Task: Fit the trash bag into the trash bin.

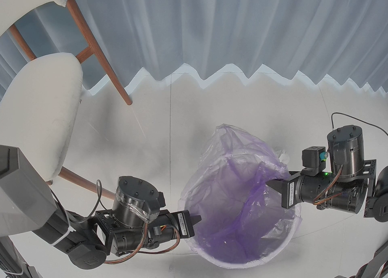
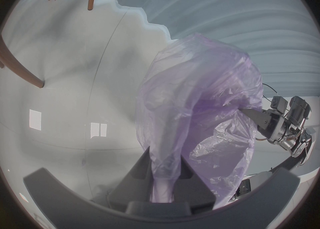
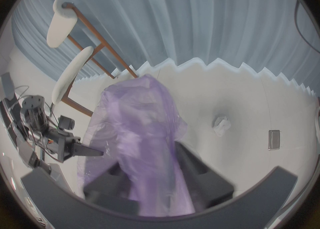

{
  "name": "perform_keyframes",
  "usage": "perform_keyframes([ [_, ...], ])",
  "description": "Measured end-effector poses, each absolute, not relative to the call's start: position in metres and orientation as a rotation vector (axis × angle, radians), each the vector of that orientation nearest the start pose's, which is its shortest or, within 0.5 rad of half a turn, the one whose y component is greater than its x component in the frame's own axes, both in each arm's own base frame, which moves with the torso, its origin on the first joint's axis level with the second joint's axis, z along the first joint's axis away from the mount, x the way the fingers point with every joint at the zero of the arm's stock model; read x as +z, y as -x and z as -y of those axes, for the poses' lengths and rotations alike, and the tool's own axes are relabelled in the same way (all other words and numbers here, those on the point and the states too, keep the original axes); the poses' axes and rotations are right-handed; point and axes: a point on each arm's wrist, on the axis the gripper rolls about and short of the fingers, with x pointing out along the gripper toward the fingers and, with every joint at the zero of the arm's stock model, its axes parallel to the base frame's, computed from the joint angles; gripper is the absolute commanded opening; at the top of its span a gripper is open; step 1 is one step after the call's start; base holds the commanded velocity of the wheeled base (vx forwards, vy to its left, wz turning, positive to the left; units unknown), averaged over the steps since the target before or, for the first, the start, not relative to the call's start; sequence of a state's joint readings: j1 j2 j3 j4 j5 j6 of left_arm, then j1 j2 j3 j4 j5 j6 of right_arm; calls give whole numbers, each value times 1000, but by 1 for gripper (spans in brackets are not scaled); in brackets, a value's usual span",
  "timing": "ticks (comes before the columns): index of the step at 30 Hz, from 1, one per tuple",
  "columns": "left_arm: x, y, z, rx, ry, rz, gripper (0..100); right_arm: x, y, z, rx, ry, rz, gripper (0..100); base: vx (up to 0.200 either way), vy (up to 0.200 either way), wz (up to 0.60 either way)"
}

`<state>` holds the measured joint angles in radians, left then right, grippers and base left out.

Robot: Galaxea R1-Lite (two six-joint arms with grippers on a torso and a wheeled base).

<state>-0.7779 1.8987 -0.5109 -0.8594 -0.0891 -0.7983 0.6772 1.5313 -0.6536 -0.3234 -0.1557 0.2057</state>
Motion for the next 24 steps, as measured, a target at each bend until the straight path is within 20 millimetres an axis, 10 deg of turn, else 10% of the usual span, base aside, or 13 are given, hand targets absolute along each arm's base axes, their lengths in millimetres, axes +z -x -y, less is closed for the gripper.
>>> perform_keyframes([
  [24, 66, -194, 187, -571, 541, -801, 0, 179, -150, -107, 538, -303, -550, 100, 0, 0, 0],
])
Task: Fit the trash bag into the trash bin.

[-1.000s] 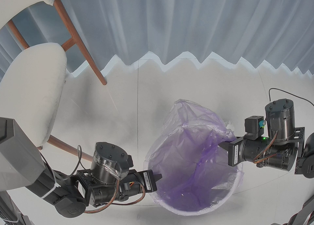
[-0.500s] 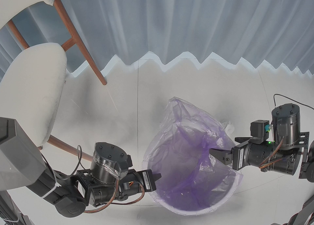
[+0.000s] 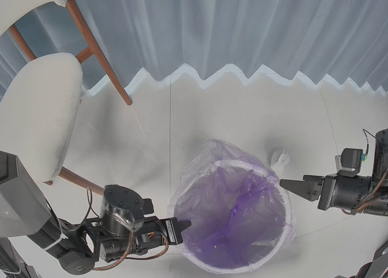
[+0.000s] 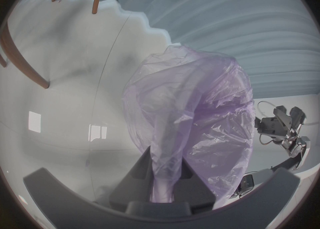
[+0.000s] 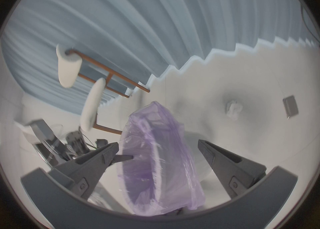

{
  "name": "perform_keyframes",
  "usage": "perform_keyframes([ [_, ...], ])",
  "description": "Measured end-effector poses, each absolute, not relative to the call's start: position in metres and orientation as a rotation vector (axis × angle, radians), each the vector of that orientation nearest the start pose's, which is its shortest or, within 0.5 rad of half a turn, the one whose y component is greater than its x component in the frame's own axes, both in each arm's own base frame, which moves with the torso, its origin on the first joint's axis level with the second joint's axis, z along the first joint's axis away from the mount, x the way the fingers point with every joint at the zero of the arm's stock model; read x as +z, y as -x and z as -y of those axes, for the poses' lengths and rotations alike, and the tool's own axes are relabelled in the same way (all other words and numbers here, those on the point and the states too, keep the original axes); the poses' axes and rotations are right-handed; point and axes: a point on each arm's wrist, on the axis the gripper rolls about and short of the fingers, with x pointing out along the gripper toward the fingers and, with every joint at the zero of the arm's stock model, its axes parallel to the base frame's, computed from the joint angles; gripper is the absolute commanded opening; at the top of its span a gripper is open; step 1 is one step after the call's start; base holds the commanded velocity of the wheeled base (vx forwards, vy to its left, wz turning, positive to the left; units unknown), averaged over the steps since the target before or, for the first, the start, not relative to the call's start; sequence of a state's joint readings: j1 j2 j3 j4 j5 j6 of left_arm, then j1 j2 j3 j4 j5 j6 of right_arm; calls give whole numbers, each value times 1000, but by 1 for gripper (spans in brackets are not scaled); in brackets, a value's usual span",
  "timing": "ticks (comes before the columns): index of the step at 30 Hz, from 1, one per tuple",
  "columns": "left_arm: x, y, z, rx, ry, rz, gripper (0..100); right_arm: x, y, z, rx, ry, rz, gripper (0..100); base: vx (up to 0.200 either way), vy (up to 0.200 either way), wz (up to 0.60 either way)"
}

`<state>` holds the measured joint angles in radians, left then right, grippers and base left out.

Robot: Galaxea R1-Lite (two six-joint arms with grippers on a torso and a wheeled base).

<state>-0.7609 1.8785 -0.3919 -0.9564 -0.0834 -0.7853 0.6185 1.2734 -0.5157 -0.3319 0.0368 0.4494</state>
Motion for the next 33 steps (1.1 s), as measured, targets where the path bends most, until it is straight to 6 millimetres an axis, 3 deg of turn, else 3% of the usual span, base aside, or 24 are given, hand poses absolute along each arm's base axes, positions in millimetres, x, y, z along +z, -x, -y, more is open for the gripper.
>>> perform_keyframes([
  [5, 71, -183, 172, -645, 548, -705, 0, 187, -140, -96, 563, -514, -611, 100, 0, 0, 0],
  [10, 73, -169, 149, -774, 467, -593, 0, 189, -134, -90, 572, -571, -645, 100, 0, 0, 0],
  [17, 69, -163, 130, -816, 374, -536, 0, 187, -143, -93, 603, -485, -632, 100, 0, 0, 0],
  [25, 67, -165, 129, -835, 314, -490, 0, 178, -152, -101, 669, -323, -592, 100, 0, 0, 0],
  [33, 66, -165, 130, -827, 298, -484, 0, 162, -155, -102, 656, -302, -652, 100, 0, 0, 0],
])
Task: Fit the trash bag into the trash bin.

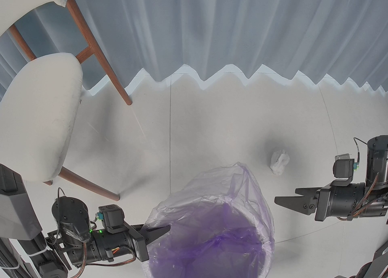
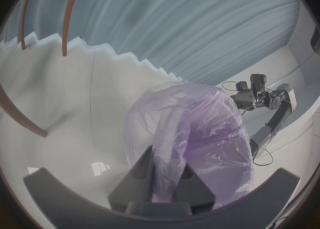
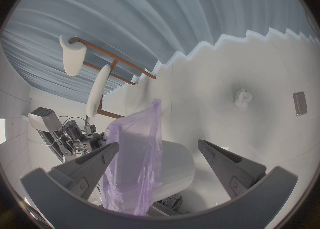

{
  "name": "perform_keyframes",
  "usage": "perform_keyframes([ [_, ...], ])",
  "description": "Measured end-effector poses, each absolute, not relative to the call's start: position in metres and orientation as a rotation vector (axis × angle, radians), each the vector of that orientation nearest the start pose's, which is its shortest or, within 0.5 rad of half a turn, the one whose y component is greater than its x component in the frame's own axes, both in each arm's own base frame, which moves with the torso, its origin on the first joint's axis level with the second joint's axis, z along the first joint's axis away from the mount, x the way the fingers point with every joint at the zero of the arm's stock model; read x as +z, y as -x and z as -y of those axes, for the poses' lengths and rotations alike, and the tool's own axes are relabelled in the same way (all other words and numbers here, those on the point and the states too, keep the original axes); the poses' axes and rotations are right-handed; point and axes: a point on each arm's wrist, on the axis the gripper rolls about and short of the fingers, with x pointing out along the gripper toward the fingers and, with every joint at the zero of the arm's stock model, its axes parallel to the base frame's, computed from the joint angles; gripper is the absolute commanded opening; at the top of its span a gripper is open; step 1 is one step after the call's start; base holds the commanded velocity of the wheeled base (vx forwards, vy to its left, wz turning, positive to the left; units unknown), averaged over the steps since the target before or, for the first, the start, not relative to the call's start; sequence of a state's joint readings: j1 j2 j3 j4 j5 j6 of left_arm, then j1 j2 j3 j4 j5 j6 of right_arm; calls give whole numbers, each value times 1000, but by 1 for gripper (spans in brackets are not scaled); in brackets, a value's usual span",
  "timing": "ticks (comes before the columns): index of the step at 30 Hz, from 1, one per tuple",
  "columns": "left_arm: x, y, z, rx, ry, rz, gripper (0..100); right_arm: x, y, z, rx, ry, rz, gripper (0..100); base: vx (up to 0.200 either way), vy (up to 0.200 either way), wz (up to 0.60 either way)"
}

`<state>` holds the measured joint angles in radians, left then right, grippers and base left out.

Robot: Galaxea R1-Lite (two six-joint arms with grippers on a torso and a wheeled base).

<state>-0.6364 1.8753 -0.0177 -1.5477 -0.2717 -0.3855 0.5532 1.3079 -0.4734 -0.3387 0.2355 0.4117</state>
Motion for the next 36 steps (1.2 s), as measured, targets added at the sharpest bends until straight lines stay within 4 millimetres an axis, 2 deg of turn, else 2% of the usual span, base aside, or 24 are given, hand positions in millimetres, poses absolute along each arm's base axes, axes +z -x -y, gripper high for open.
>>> perform_keyframes([
  [16, 68, -164, 130, -809, 298, -473, 0, 137, -162, -99, 597, -278, -758, 100, 0, 0, 0],
  [29, 68, -165, 129, -807, 300, -470, 0, 127, -158, -104, 658, -269, -820, 100, 0, 0, 0],
  [36, 72, -167, 130, -808, 306, -449, 0, 115, -159, -108, 685, -209, -841, 100, 0, 0, 0],
])
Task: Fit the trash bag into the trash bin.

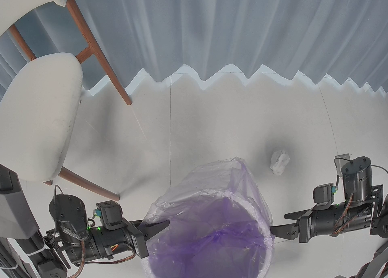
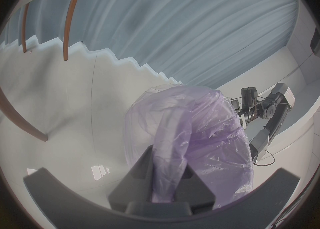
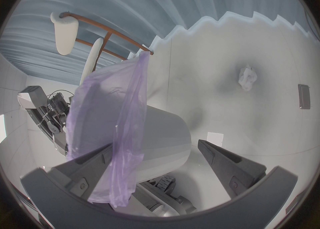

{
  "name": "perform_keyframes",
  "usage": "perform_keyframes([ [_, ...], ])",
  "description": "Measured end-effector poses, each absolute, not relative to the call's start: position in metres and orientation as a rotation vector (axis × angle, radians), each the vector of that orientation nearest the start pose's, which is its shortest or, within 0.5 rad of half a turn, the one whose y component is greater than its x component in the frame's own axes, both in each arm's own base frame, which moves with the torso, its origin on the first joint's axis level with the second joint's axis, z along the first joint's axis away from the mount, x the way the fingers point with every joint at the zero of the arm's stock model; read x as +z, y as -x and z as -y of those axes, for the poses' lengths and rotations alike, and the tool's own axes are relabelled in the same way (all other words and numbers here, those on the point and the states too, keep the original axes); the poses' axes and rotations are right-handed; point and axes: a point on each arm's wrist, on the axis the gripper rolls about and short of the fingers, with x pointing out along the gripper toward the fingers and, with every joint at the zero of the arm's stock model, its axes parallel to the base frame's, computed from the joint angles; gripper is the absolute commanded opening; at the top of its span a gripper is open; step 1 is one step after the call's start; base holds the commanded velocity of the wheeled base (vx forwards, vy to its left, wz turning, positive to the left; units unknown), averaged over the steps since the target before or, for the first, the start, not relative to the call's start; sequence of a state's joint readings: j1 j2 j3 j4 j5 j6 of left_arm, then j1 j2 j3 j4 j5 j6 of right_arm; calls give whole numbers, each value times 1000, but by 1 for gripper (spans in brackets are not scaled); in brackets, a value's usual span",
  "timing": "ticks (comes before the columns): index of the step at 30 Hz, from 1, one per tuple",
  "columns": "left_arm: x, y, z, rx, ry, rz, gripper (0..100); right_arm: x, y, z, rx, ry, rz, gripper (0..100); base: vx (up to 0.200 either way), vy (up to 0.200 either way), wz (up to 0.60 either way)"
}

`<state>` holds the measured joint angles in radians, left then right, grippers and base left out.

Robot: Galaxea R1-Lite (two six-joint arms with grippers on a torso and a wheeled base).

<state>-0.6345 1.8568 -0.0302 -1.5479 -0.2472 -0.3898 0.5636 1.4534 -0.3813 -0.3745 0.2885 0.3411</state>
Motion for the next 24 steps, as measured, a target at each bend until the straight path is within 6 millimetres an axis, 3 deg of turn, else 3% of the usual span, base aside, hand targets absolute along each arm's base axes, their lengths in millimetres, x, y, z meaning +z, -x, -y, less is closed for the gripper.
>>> perform_keyframes([
  [6, 77, -167, 128, -808, 314, -425, 0, 106, -167, -111, 683, -191, -836, 100, 0, 0, 0],
  [12, 86, -165, 124, -804, 329, -379, 0, 98, -188, -111, 657, -185, -784, 100, 0, 0, 0],
  [24, 105, -162, 112, -786, 354, -281, 0, 72, -227, -93, 538, -199, -746, 100, 0, 0, 0],
])
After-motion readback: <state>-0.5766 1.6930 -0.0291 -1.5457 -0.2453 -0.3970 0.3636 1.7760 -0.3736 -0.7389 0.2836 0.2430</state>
